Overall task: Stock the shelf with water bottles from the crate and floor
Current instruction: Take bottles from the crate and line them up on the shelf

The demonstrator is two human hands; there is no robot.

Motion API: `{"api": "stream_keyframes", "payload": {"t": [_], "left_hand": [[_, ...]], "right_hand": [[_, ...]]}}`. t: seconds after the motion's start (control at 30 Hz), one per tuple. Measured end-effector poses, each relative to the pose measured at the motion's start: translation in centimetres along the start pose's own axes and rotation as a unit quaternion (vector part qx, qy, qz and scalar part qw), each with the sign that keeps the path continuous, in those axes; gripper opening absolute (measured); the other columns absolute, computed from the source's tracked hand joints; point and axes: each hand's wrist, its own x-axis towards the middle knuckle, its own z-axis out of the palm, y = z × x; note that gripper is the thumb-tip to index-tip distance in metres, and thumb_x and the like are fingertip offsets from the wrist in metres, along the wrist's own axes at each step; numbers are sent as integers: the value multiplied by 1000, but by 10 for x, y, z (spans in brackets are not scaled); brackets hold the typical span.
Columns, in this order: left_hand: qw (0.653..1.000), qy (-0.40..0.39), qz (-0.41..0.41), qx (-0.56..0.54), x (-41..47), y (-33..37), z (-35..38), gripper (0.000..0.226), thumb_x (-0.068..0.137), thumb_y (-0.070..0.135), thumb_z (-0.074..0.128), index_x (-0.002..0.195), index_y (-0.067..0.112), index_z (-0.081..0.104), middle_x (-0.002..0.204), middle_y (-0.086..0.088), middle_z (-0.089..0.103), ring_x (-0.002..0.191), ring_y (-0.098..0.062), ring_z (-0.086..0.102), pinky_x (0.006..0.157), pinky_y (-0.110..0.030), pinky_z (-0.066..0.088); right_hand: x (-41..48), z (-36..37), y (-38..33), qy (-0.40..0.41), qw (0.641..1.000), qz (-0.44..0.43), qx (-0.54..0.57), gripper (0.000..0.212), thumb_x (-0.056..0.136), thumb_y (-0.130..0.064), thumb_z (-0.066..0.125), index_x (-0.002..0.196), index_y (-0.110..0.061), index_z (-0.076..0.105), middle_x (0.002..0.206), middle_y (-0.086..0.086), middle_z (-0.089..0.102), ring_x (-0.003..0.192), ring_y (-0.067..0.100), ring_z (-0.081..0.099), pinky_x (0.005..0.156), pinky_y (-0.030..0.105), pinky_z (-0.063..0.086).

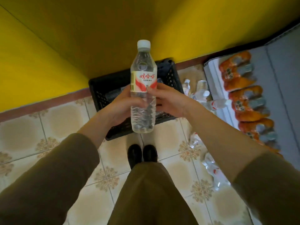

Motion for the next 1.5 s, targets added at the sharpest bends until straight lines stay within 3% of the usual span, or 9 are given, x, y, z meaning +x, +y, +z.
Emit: {"api": "stream_keyframes", "payload": {"t": [0.1, 0.23, 0.33, 0.7, 0.83, 0.97, 1.1, 1.37, 1.5], "left_hand": [[999, -12, 4, 42, -29, 53, 37, 76, 68, 5, 71, 133, 25, 39, 122, -8, 61, 110, -25, 62, 89, -47, 51], [993, -70, 34, 85, -51, 113, 101, 77, 68, 16, 77, 133, 23, 37, 120, -2, 62, 107, -19, 65, 81, -36, 55], [988, -74, 58, 124, -55, 142, 150, 90, 52, 36, 82, 131, 22, 40, 116, 2, 65, 100, -13, 67, 78, -31, 54], [980, -125, 66, 139, -22, 203, 326, 74, 49, 29, 80, 116, 32, 50, 114, -1, 67, 105, -21, 65, 89, -41, 51], [976, -148, 62, 147, 0, 219, 376, 65, 52, 21, 81, 111, 34, 54, 110, 0, 68, 105, -22, 65, 91, -42, 50], [975, -139, 50, 166, 25, 230, 407, 83, 46, 23, 88, 118, 25, 47, 114, -6, 64, 104, -25, 63, 92, -44, 50], [970, -146, 46, 186, 51, 239, 426, 52, 65, 12, 78, 105, 23, 48, 107, -5, 62, 98, -21, 62, 82, -34, 51], [955, -174, 43, 238, 116, 254, 433, 45, 65, 10, 80, 98, 27, 54, 107, -6, 64, 96, -21, 63, 74, -30, 51], [939, -188, 37, 286, 152, 263, 433, 69, 42, 38, 84, 105, 30, 58, 113, -3, 64, 106, -20, 62, 89, -37, 52]], "right_hand": [[-64, 3, -38, 32, 999, -25, -3, 24, 89, -24, 58, 113, -20, 57, 106, 2, 66, 101, 21, 62, 96, 38, 47], [-141, -4, -77, 104, 993, -58, 23, 67, 71, -30, 70, 131, -12, 46, 122, 9, 64, 111, 23, 62, 100, 38, 47], [-188, -18, -93, 152, 985, -76, 32, 53, 84, -24, 64, 132, -11, 45, 116, 7, 64, 102, 20, 62, 90, 32, 49], [-326, -121, -123, 239, 953, -166, 88, 39, 80, -30, 65, 115, -15, 55, 118, 10, 64, 102, 24, 63, 94, 36, 51], [-361, -165, -130, 237, 953, -165, 87, 64, 75, -30, 72, 130, -10, 48, 127, 11, 61, 118, 27, 59, 106, 43, 42], [-384, -197, -143, 249, 953, -153, 73, 52, 75, -26, 71, 122, -11, 53, 126, 15, 61, 119, 33, 56, 106, 44, 41], [-387, -227, -147, 273, 946, -149, 90, 49, 73, -24, 72, 117, -13, 55, 122, 12, 64, 115, 27, 60, 105, 42, 42], [-362, -263, -171, 305, 933, -131, 139, 36, 76, -32, 65, 106, -14, 60, 103, 6, 70, 98, 21, 66, 94, 33, 51], [-344, -283, -178, 345, 921, -120, 138, 37, 75, -33, 70, 106, -17, 60, 104, 4, 70, 99, 22, 67, 91, 34, 53]]}}
